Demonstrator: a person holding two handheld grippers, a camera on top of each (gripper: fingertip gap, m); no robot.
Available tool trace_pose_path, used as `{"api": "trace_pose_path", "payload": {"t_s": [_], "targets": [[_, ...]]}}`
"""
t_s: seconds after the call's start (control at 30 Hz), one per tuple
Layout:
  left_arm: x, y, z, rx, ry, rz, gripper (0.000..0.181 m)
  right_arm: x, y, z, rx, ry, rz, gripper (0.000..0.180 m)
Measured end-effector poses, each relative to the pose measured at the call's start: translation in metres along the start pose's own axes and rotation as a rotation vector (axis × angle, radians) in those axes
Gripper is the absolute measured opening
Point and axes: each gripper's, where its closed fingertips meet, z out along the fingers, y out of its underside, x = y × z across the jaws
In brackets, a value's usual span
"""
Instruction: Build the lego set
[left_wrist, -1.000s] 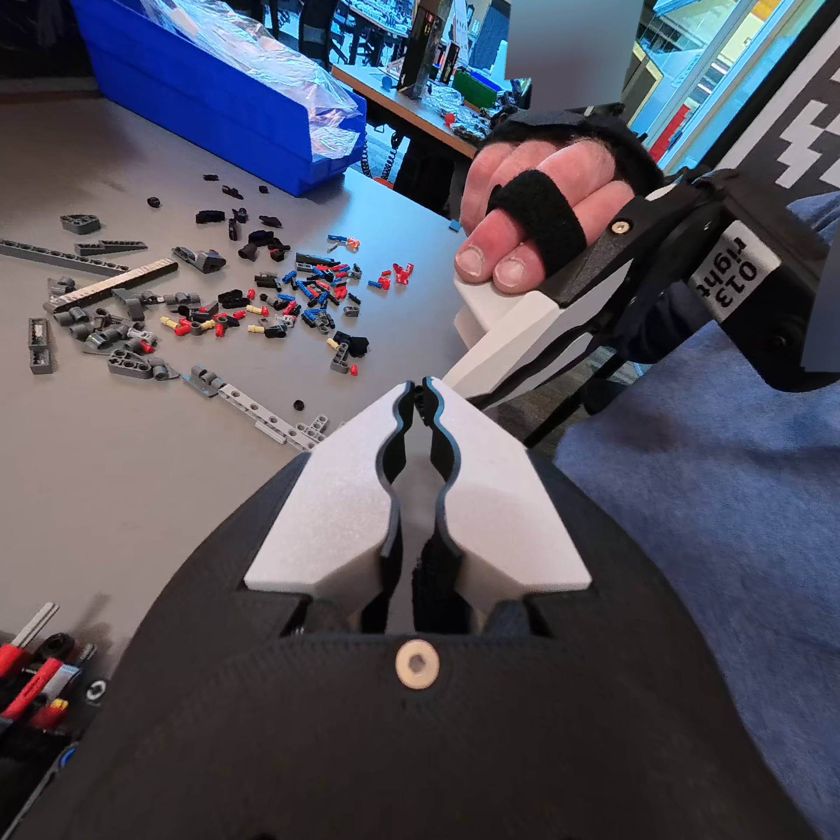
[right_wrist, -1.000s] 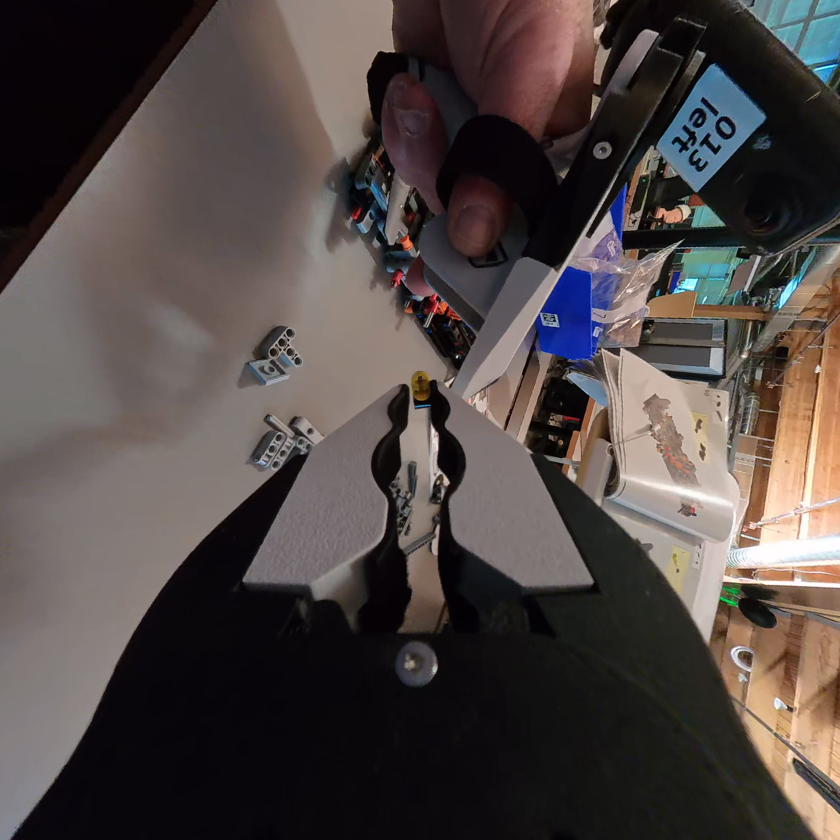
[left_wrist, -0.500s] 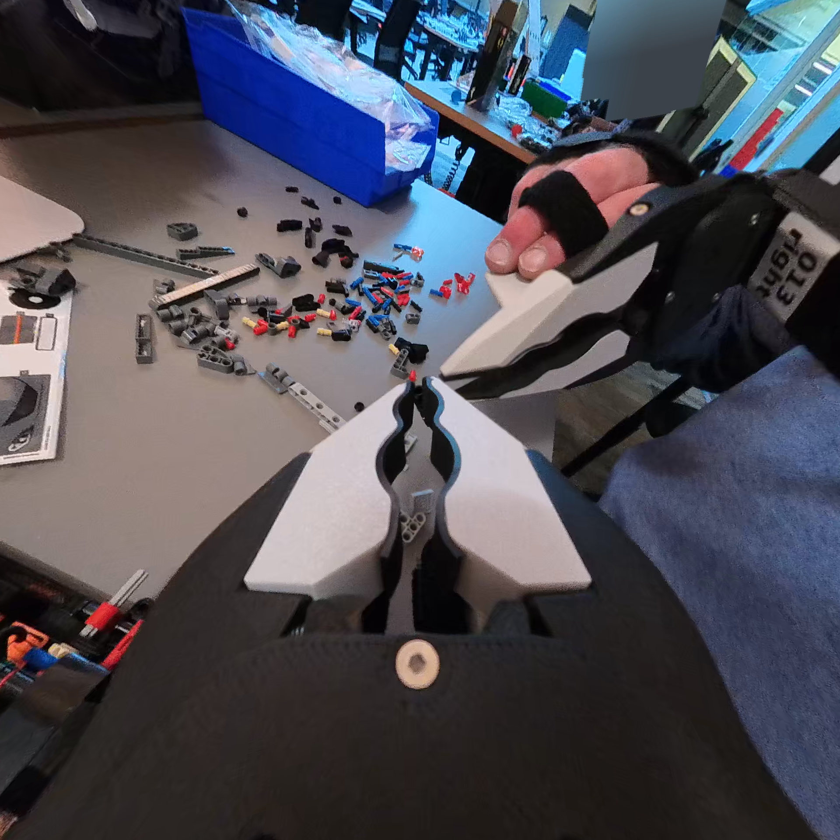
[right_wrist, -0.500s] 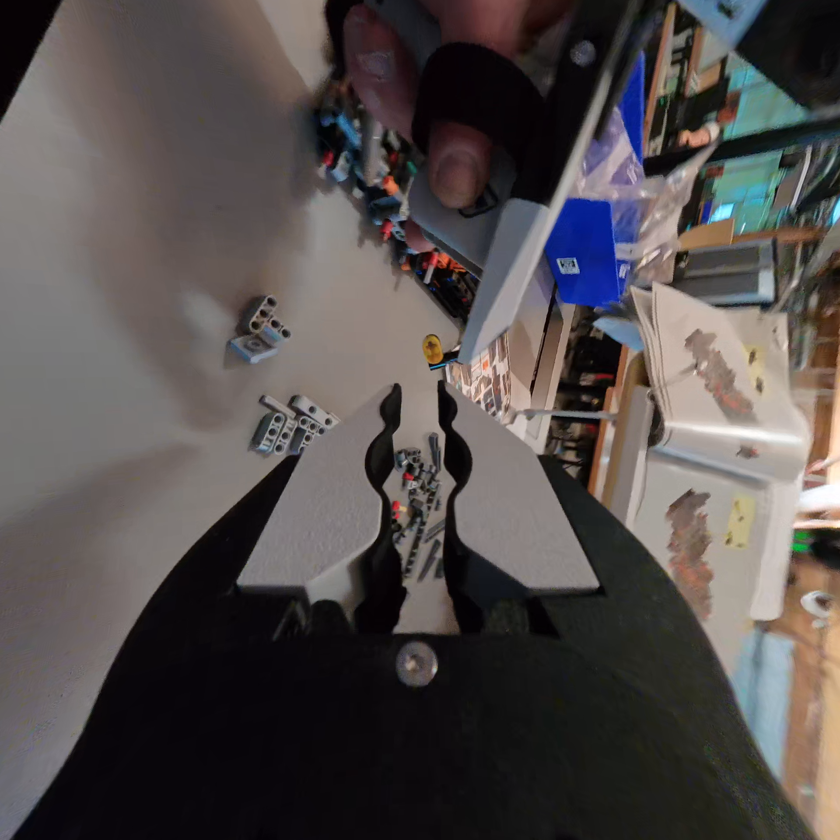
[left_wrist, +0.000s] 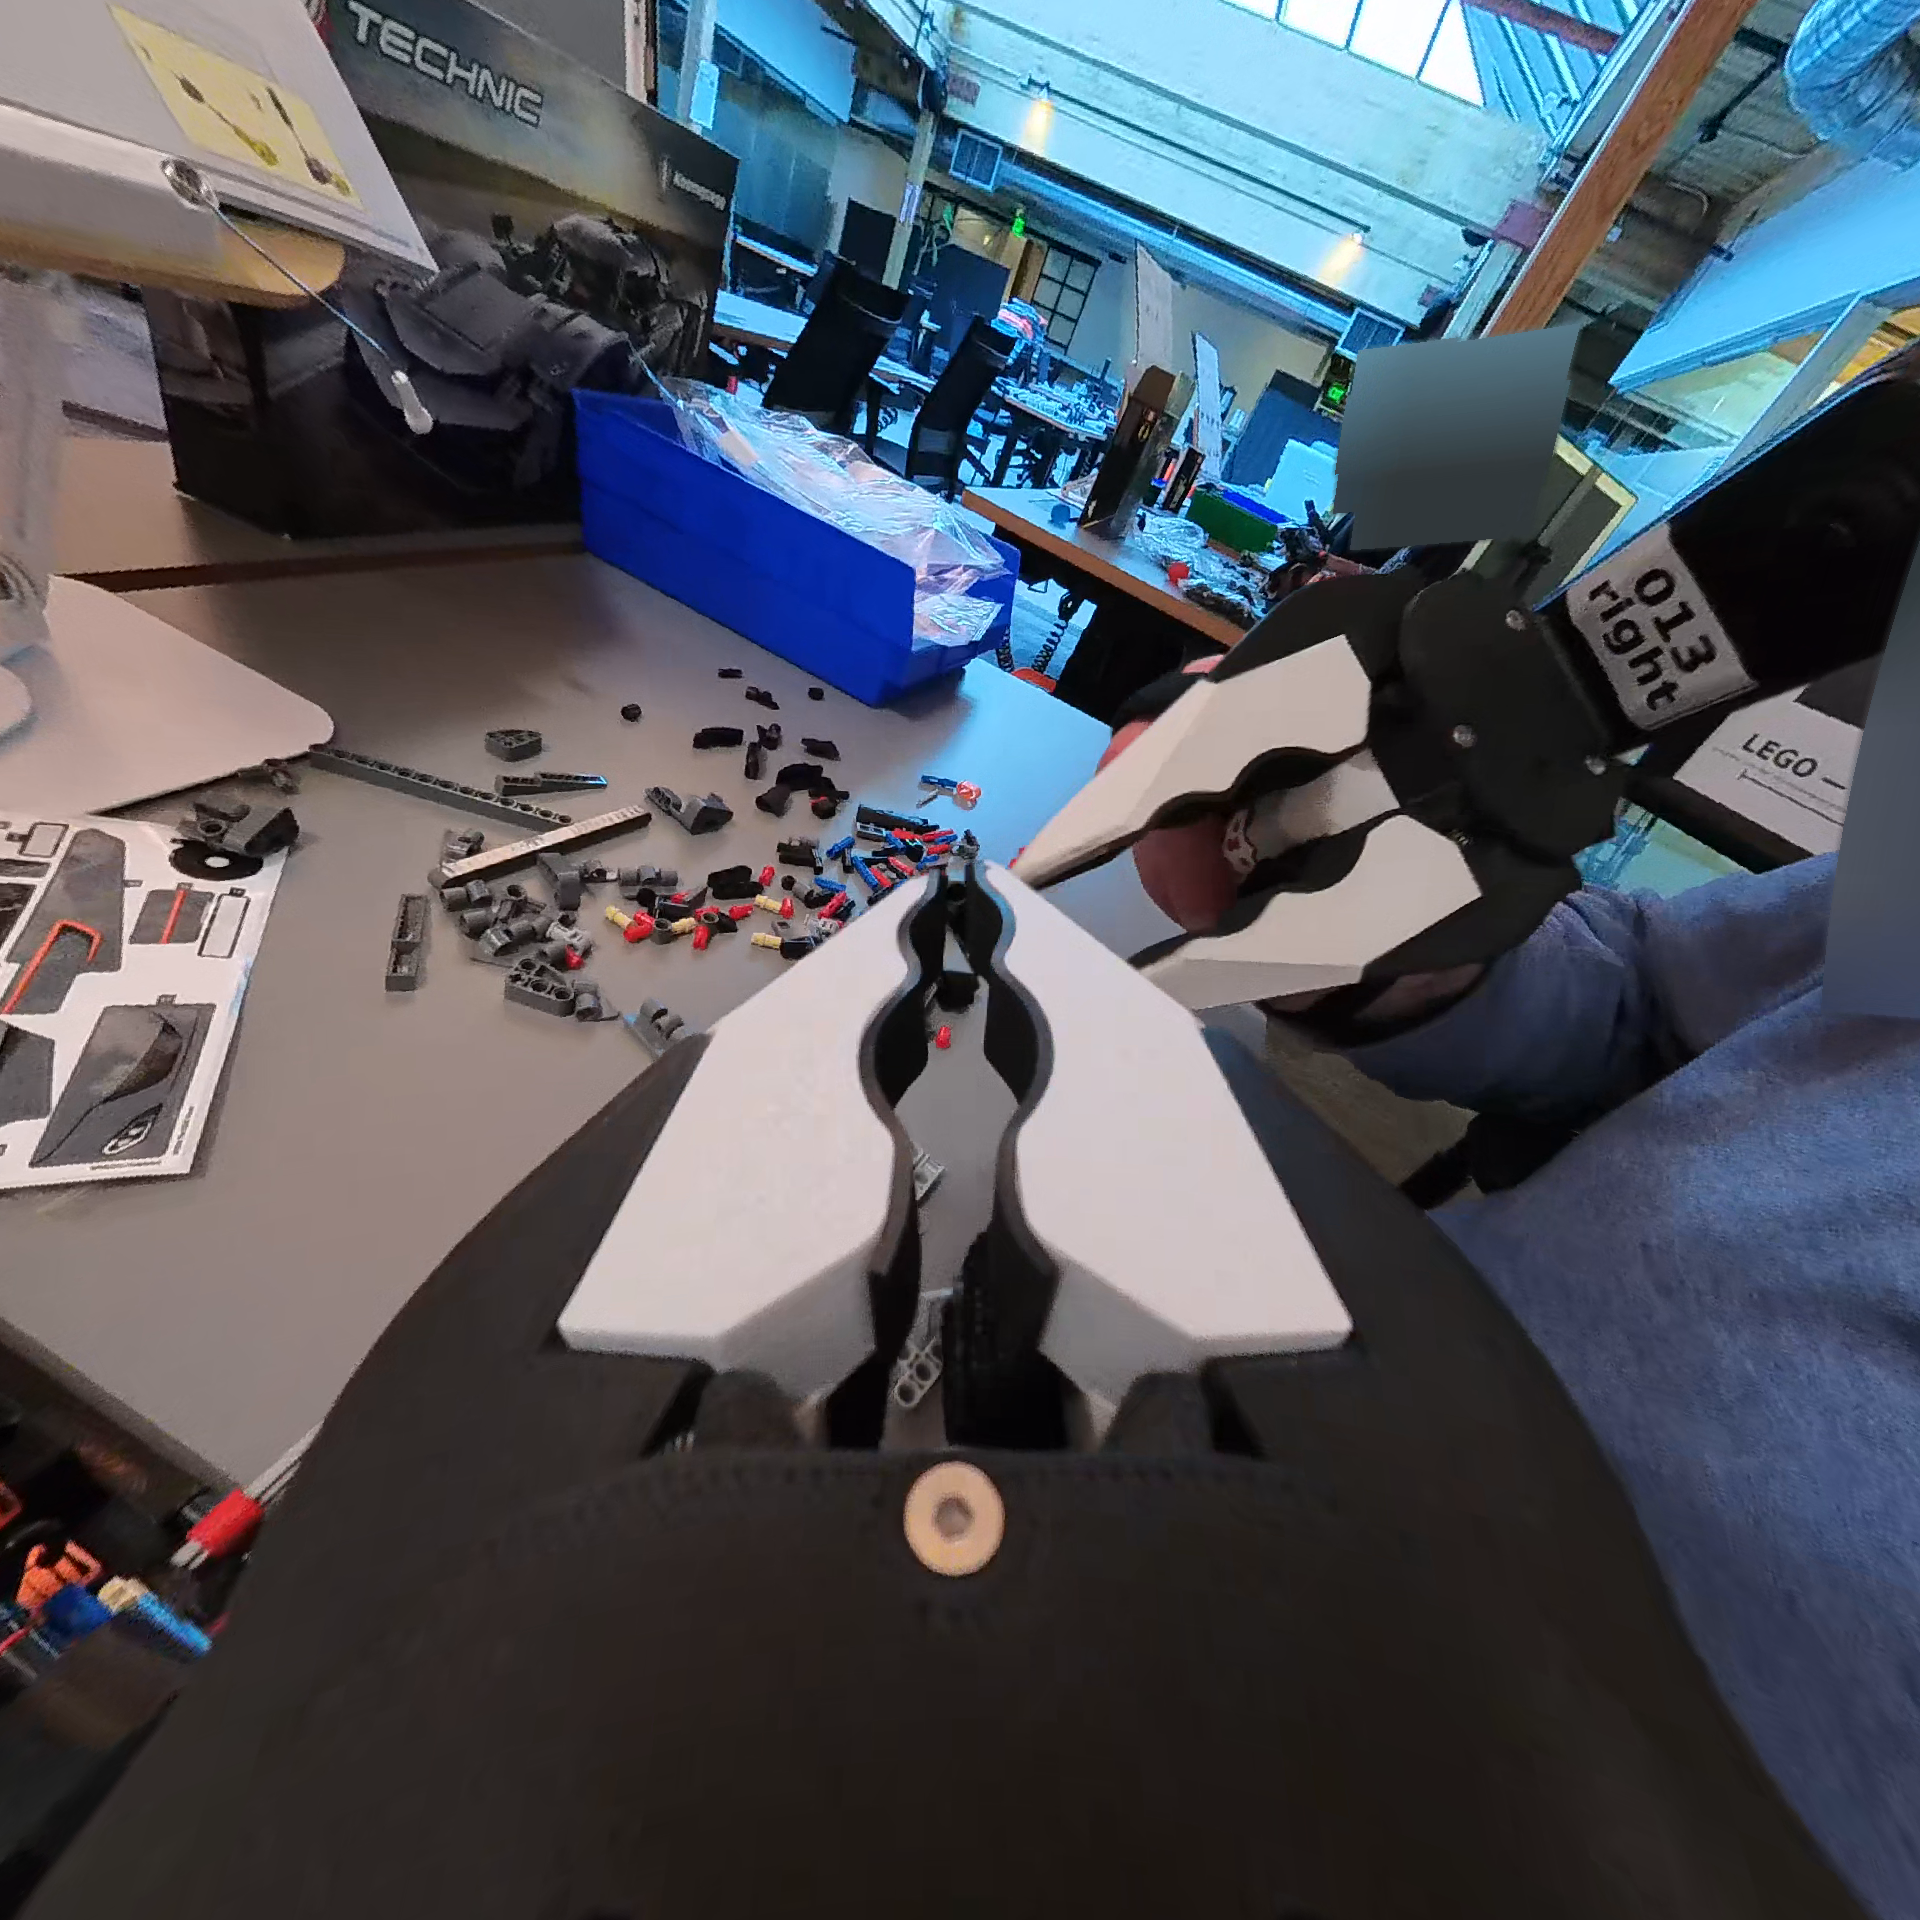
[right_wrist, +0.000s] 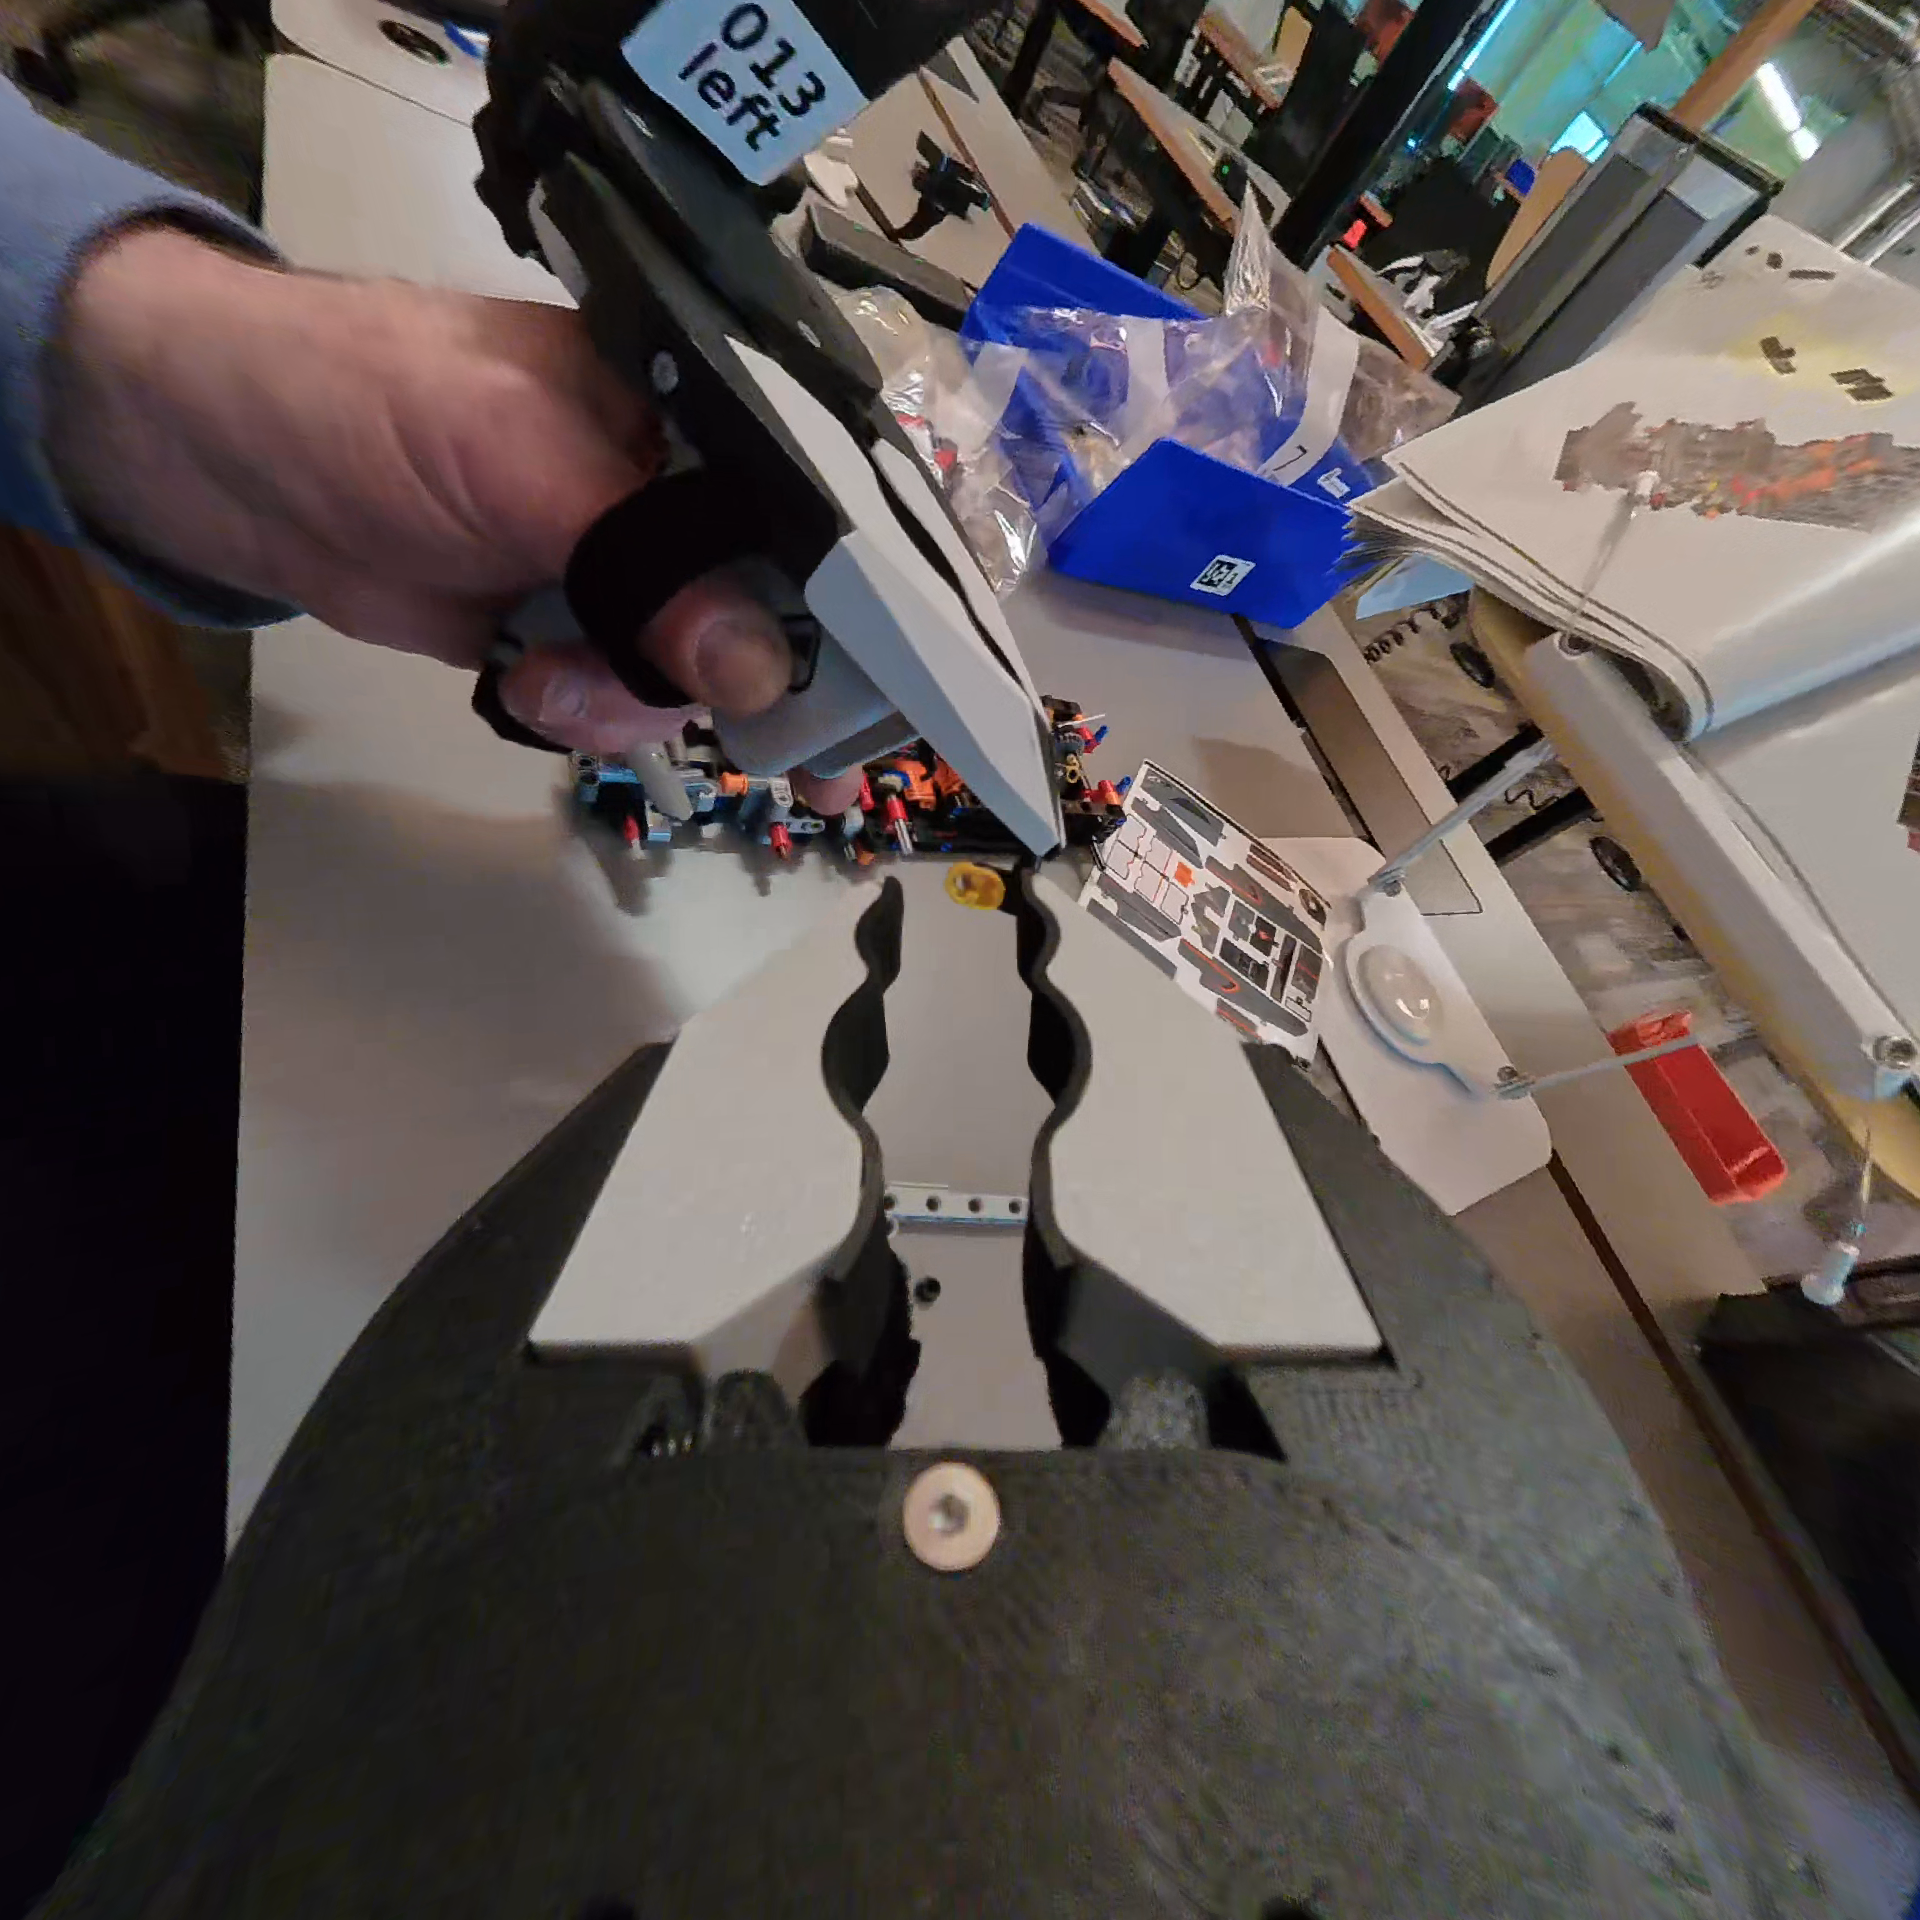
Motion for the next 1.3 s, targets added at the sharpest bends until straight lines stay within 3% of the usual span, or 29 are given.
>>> {"api": "trace_pose_path", "payload": {"t_s": [0.17,0.67,0.83,1.17,1.3], "targets": [[0.004,-0.001,0.000,0.011,-0.001,0.007,0.002,0.001,-0.001,0.000,0.003,0.016,0.010,0.008],[0.008,-0.001,0.003,-0.012,-0.001,0.037,0.007,0.001,0.000,-0.006,0.008,-0.014,-0.044,0.008],[0.011,0.003,0.002,-0.106,-0.041,0.196,0.014,-0.002,0.008,-0.008,-0.037,-0.028,-0.137,0.008],[0.006,0.021,0.004,-0.394,-0.243,0.785,0.020,-0.011,0.020,-0.011,-0.128,-0.060,-0.329,0.008],[0.008,0.027,0.006,-0.431,-0.255,0.874,0.016,-0.015,0.022,-0.011,-0.147,-0.080,-0.357,0.008]]}}
